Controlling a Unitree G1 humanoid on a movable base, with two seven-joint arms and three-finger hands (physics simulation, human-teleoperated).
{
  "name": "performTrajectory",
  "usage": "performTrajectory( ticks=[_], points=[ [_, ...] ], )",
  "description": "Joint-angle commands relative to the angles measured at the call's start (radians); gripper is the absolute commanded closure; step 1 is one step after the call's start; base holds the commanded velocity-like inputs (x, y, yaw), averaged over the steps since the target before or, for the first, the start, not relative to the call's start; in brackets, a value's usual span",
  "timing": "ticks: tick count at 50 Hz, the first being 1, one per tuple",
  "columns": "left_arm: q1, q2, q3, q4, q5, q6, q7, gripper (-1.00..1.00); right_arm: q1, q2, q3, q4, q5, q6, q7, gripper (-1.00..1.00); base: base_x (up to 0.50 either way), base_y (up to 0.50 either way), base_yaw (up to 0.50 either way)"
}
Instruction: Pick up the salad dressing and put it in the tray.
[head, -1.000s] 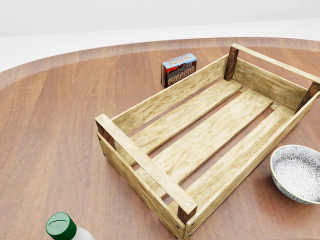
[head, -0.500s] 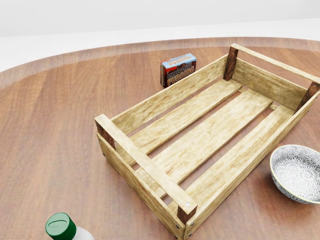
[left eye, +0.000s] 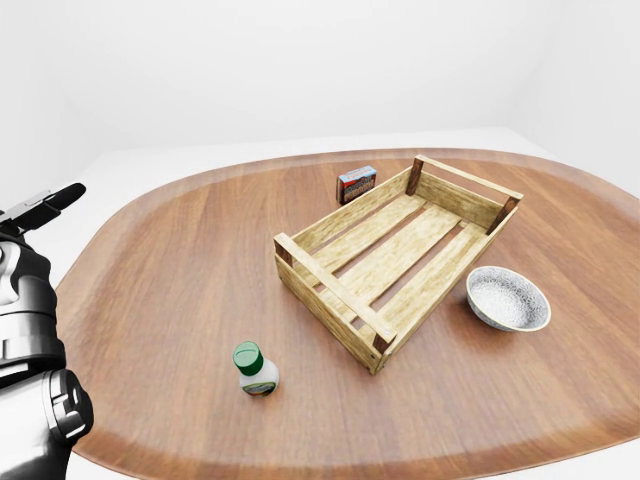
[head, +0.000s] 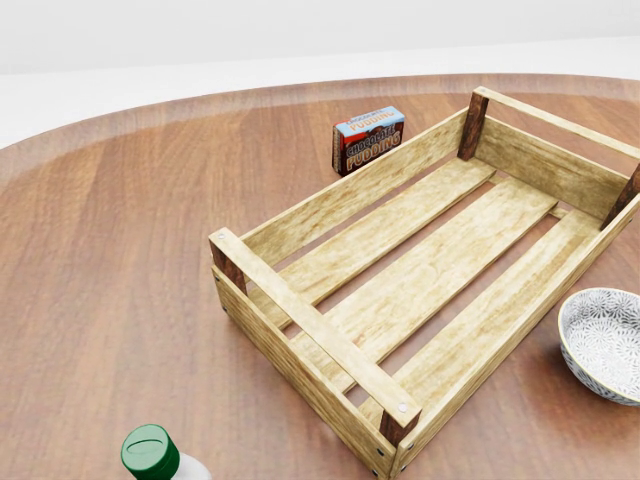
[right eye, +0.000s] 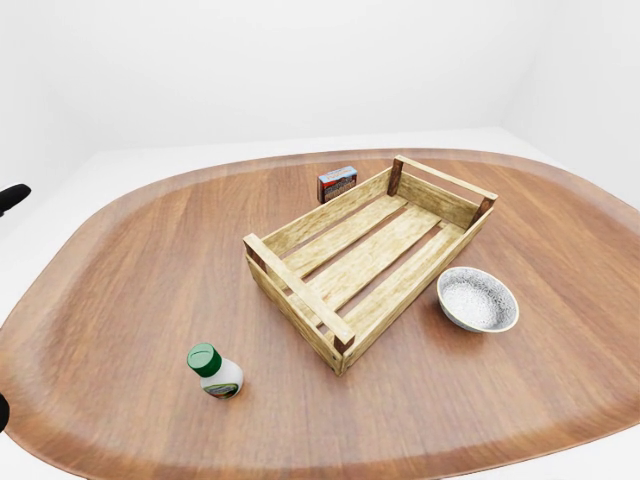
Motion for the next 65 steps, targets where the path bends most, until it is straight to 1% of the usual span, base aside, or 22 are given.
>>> performTrajectory(
  ticks=[1,5,12,13,15,18,20,22,25,26,29,31,33,35,36,37,40,42,45,50,54,65],
  points=[
    [0.000,-0.001,0.000,-0.001,0.001,0.000,0.000,-1.00,-0.058,0.023,-0.051,0.000,-0.028,0.000,0.061,-1.00,0.00,0.00,0.00],
    [-0.001,0.000,0.000,0.002,0.001,0.000,0.000,-1.00,-0.067,0.038,-0.061,0.000,-0.007,0.000,0.107,-1.00,0.00,0.00,0.00],
    [-0.001,0.000,0.000,0.003,0.001,0.000,-0.001,-1.00,-0.084,0.025,-0.077,0.000,0.006,0.000,0.017,-1.00,0.28,-0.03,0.00],
    [-0.002,0.001,0.000,0.004,0.000,0.000,0.000,-1.00,-0.083,0.002,-0.114,0.000,0.176,0.000,-0.060,-1.00,0.00,0.00,0.00],
    [-0.001,0.001,0.000,0.002,-0.001,0.000,0.000,-1.00,-0.065,-0.008,-0.145,0.000,0.324,0.000,-0.101,-1.00,0.00,0.00,0.00],
    [-0.002,0.001,0.000,0.002,-0.001,0.000,0.000,-1.00,-0.049,0.014,-0.079,0.000,0.202,0.000,-0.070,-1.00,0.00,0.00,0.00],
    [-0.001,0.000,0.000,0.003,-0.001,0.000,-0.001,-1.00,-0.047,0.026,0.011,0.000,-0.016,0.000,-0.048,-1.00,0.00,0.00,0.00],
    [-0.003,-0.002,-0.001,0.008,-0.001,0.000,-0.002,-1.00,-0.070,0.020,0.060,0.000,-0.102,0.000,-0.047,-1.00,0.00,0.00,0.00],
    [-0.004,-0.004,-0.003,0.008,-0.001,0.000,-0.002,-1.00,-0.063,-0.161,0.128,0.000,-0.050,0.000,-0.183,-1.00,0.00,0.00,0.00],
    [-0.004,-0.005,-0.003,0.007,-0.001,0.000,-0.002,-1.00,-0.079,-0.342,0.155,0.000,0.007,0.000,-0.306,-1.00,0.00,0.00,0.00],
    [-0.004,-0.002,-0.004,0.008,0.005,0.000,0.002,-1.00,-0.158,-0.674,0.166,0.000,0.192,0.000,-0.552,-1.00,0.00,0.00,0.00],
    [-0.007,0.004,-0.003,0.017,0.007,0.000,0.003,-1.00,-0.412,-0.931,0.239,0.000,0.272,0.000,-0.675,-1.00,0.00,0.00,0.00],
    [-0.008,0.006,-0.002,0.015,0.006,0.000,0.005,-1.00,-0.635,-1.051,0.381,0.074,0.257,0.000,-0.699,-1.00,0.00,0.00,0.00],
    [-0.006,0.005,-0.002,0.011,0.007,0.000,0.007,-1.00,-0.796,-1.107,0.523,0.148,0.239,0.000,-0.696,-1.00,0.00,0.00,0.00],
    [-0.006,0.003,-0.004,0.010,0.009,0.000,0.007,-1.00,-0.924,-1.154,0.684,0.236,0.224,0.000,-0.690,-1.00,0.00,0.00,0.00],
    [-0.006,0.002,-0.005,0.011,0.011,0.000,0.008,-1.00,-0.998,-1.164,0.765,0.275,0.201,0.000,-0.680,-1.00,0.00,0.00,0.00],
    [-0.007,0.002,-0.007,0.023,0.019,0.000,0.008,-1.00,-1.229,-1.151,1.046,0.410,0.052,0.000,-0.600,-1.00,0.00,0.00,0.00],
    [-0.009,0.004,-0.004,0.030,0.018,0.000,0.006,-1.00,-1.395,-1.058,1.238,0.532,-0.143,0.000,-0.484,-1.00,0.00,0.00,0.00],
    [-0.010,0.004,-0.004,0.033,0.017,0.000,0.006,-1.00,-1.521,-0.889,1.332,0.663,-0.438,0.000,-0.289,-1.00,0.00,0.00,0.00],
    [-0.011,0.003,-0.005,0.035,0.016,0.000,0.004,-1.00,-1.646,-0.633,1.310,0.883,-0.744,0.000,-0.079,-1.00,0.00,0.00,0.00],
    [-0.008,0.002,-0.004,0.033,0.014,0.000,0.003,-1.00,-1.653,-0.484,1.231,0.930,-0.726,0.000,0.000,-1.00,0.00,0.00,0.00],
    [-0.004,-0.002,-0.005,0.020,0.013,0.000,0.003,-1.00,-1.650,-0.298,1.324,1.276,-0.841,0.000,0.025,-1.00,0.00,0.00,0.00]
  ],
)
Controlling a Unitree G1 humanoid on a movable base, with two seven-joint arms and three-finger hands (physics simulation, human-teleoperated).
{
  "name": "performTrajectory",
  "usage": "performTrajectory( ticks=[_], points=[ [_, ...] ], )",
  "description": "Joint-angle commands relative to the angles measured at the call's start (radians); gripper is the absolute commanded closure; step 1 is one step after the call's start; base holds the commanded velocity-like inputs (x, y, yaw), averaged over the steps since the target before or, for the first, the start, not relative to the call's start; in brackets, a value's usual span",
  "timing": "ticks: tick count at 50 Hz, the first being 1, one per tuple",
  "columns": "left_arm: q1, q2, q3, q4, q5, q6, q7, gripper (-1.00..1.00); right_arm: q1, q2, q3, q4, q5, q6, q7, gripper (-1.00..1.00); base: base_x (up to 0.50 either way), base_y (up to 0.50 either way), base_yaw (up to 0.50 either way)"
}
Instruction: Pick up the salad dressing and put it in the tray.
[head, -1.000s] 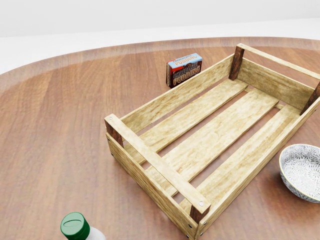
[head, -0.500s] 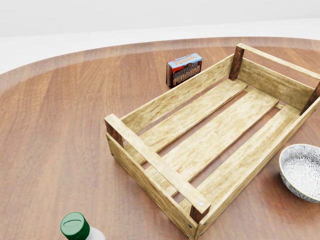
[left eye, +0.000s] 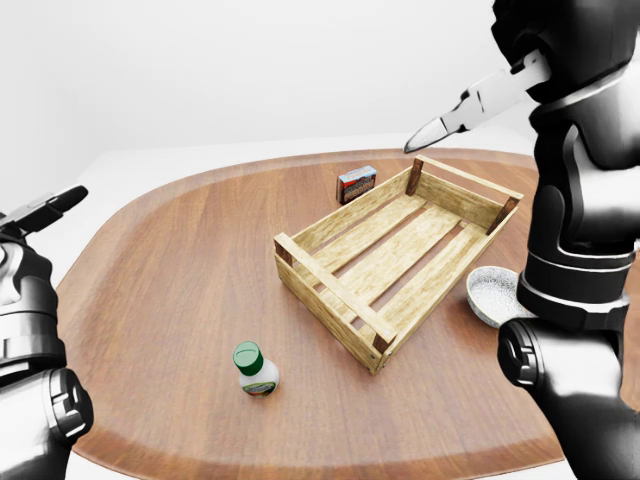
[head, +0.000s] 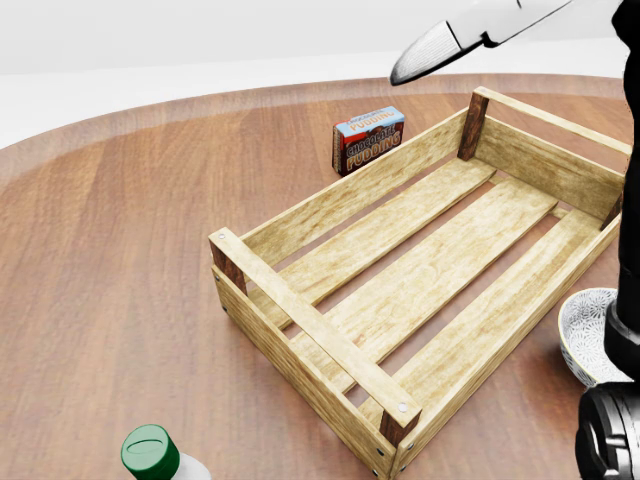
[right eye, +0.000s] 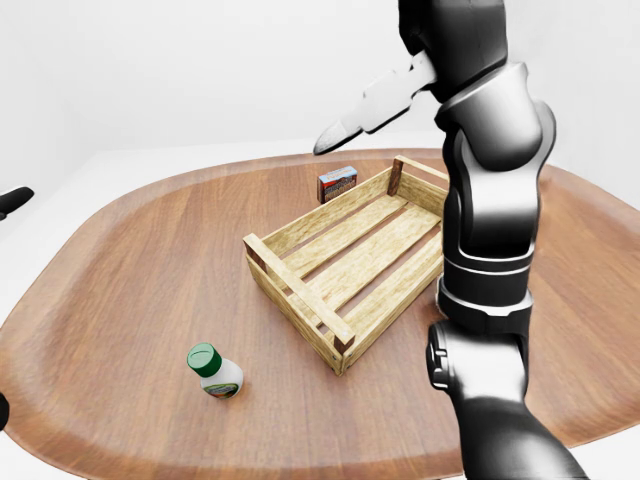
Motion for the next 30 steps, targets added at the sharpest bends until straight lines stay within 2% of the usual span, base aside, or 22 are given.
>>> performTrajectory(
  ticks=[1,10,12,14,15,16,21,24,30],
  points=[
    [0.003,-0.003,0.000,-0.009,-0.001,0.000,-0.001,-1.00,-0.136,0.213,0.114,0.364,-0.190,0.000,0.113,-1.00,0.00,0.00,0.00],
    [0.005,-0.005,0.001,-0.008,-0.002,0.000,-0.003,-1.00,-0.257,0.360,0.154,0.834,-0.218,0.000,0.130,-1.00,0.00,0.00,0.00],
    [0.005,-0.004,0.002,-0.008,-0.004,0.000,-0.004,-1.00,-0.254,0.344,0.167,0.859,-0.242,0.000,0.179,-1.00,0.00,0.00,0.00],
    [0.005,-0.003,0.002,-0.008,-0.005,0.000,-0.004,-1.00,-0.477,0.414,0.167,0.907,-0.256,0.000,0.170,-1.00,0.00,0.00,0.00],
    [0.005,-0.004,0.002,-0.007,-0.005,0.000,-0.004,-1.00,-0.317,0.424,0.186,0.971,-0.268,-0.017,0.151,-1.00,0.00,0.00,0.00],
    [0.005,-0.004,0.002,-0.006,-0.005,0.000,-0.005,-1.00,-0.318,0.435,0.183,1.022,-0.274,-0.066,0.141,-1.00,0.00,0.00,0.00],
    [0.002,-0.006,0.001,0.001,-0.006,0.000,-0.007,-1.00,-0.355,0.489,0.162,1.125,-0.255,-0.127,0.148,-1.00,0.00,0.00,0.00],
    [-0.001,-0.009,-0.001,0.009,-0.007,0.000,-0.010,-1.00,-0.364,0.532,0.154,1.190,-0.228,-0.173,0.154,-1.00,0.00,0.00,0.00],
    [-0.003,-0.004,0.002,0.019,-0.010,0.000,-0.014,-1.00,-0.323,0.592,0.166,1.274,-0.230,-0.175,0.166,-1.00,0.00,0.00,0.00]
  ],
)
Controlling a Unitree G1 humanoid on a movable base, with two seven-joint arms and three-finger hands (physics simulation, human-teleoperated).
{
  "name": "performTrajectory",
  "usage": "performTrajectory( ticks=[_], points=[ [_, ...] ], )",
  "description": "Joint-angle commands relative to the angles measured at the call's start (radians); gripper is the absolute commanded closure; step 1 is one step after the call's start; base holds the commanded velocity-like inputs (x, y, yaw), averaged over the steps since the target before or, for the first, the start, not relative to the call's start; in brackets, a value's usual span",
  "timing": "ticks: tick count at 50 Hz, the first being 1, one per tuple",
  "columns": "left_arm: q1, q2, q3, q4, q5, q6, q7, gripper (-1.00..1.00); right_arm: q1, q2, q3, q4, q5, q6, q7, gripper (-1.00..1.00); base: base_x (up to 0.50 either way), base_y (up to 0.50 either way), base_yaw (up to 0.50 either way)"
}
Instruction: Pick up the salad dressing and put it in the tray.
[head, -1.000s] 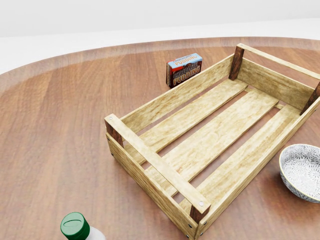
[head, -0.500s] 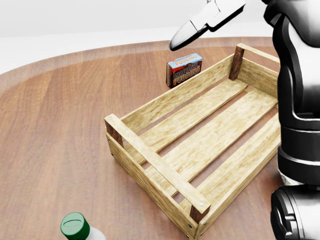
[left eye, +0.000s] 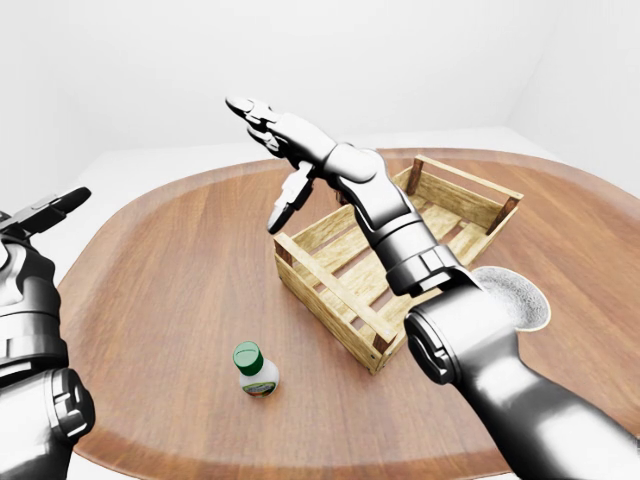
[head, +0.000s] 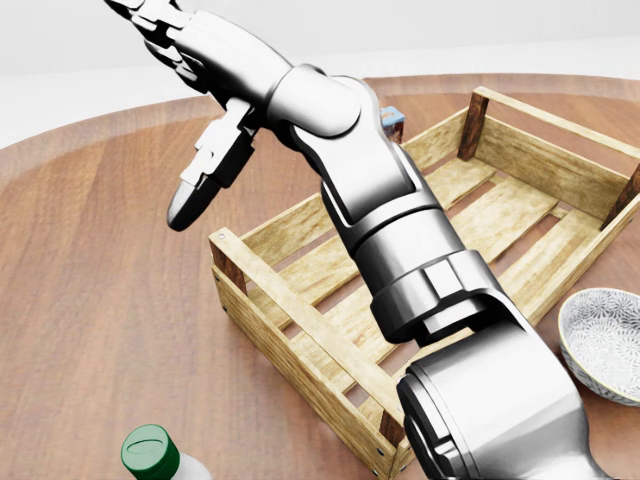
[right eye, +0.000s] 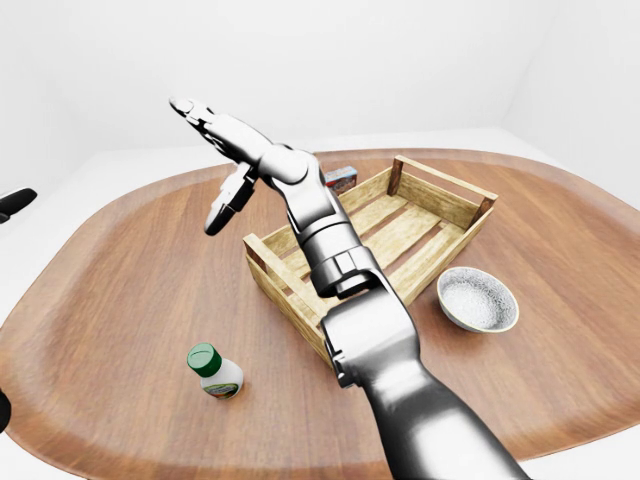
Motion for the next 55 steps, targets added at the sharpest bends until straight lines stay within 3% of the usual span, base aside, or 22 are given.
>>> performTrajectory(
  ticks=[1,10,18,23,39,55],
  points=[
    [-0.006,0.005,0.003,0.021,-0.006,0.000,-0.007,-1.00,0.015,0.134,0.011,0.243,-0.001,-0.043,0.027,-1.00,0.00,0.00,0.00],
    [-0.004,-0.002,-0.003,0.016,-0.006,0.000,-0.005,-1.00,0.161,0.169,0.015,0.252,0.003,-0.043,0.092,-1.00,0.00,0.00,0.00],
    [-0.002,-0.003,-0.003,0.017,-0.005,0.000,-0.006,-1.00,0.221,0.176,0.040,0.224,-0.014,0.040,0.153,-1.00,0.00,0.00,0.00],
    [-0.001,-0.003,-0.002,0.016,-0.008,0.000,-0.008,-1.00,0.280,0.179,0.061,0.172,-0.032,0.130,0.153,-1.00,0.00,0.00,0.00],
    [-0.001,-0.005,-0.002,0.012,-0.011,0.000,-0.010,-1.00,0.321,0.194,0.105,0.079,-0.109,0.132,0.153,-1.00,0.00,0.00,0.00],
    [0.001,-0.002,0.003,0.013,-0.025,0.000,-0.017,-1.00,0.271,0.305,0.160,0.226,-0.275,0.132,0.153,-1.00,0.00,0.00,0.00]
  ],
)
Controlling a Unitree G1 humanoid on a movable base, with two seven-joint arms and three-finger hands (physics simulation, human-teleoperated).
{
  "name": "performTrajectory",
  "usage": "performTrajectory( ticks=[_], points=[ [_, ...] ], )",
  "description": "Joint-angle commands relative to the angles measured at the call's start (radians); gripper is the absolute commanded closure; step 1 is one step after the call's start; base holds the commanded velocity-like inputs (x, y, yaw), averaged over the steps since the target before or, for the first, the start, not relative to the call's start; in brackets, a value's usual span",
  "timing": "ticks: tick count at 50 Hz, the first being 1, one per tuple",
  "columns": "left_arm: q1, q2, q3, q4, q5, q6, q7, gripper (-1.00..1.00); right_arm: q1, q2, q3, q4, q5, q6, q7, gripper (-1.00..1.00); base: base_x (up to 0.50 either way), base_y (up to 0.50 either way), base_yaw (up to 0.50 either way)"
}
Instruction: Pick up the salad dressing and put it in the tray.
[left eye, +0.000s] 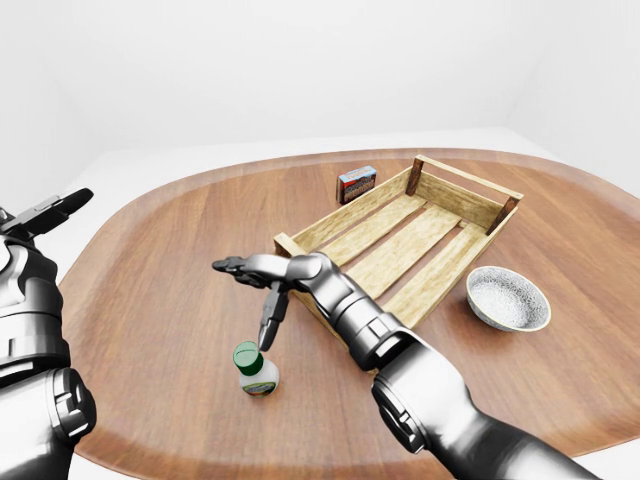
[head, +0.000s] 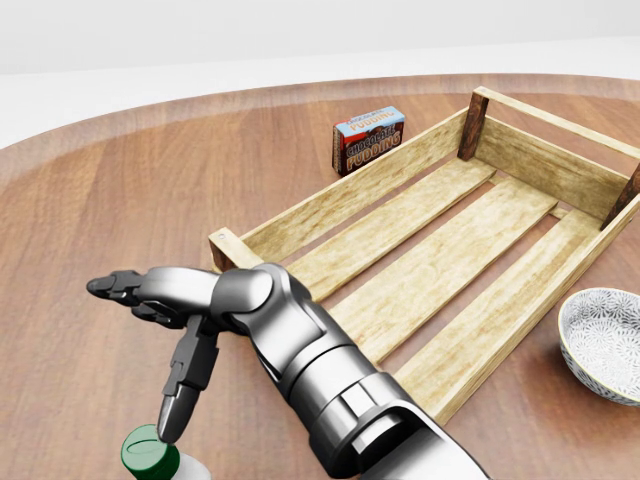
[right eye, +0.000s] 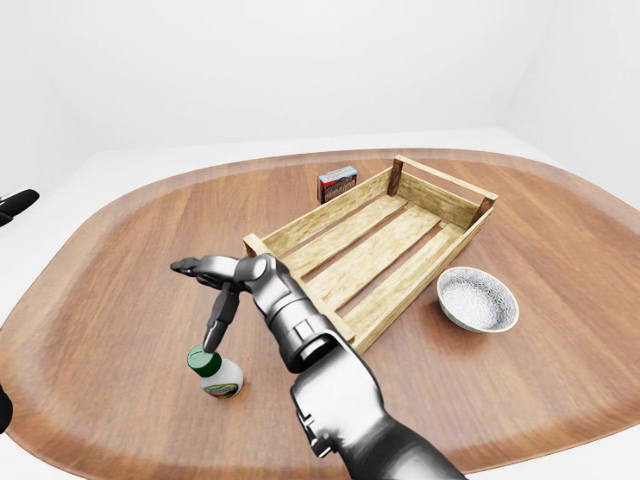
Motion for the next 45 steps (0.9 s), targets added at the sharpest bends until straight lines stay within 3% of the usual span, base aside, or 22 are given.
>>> performTrajectory(
  ticks=[1,33,45],
  points=[
    [0.001,0.003,0.003,0.004,-0.009,0.000,-0.004,-1.00,-0.015,0.065,0.022,0.075,-0.098,0.000,0.000,-1.00,0.00,0.00,0.00],
    [0.008,-0.005,0.000,0.011,-0.018,0.000,-0.014,-1.00,0.090,0.077,0.069,0.124,-0.396,0.000,0.000,-1.00,0.00,0.00,0.00],
    [0.007,-0.008,0.001,0.016,-0.023,0.000,-0.020,-1.00,0.097,0.077,0.020,0.153,-0.354,0.000,0.000,-1.00,0.00,0.00,0.00]
  ],
)
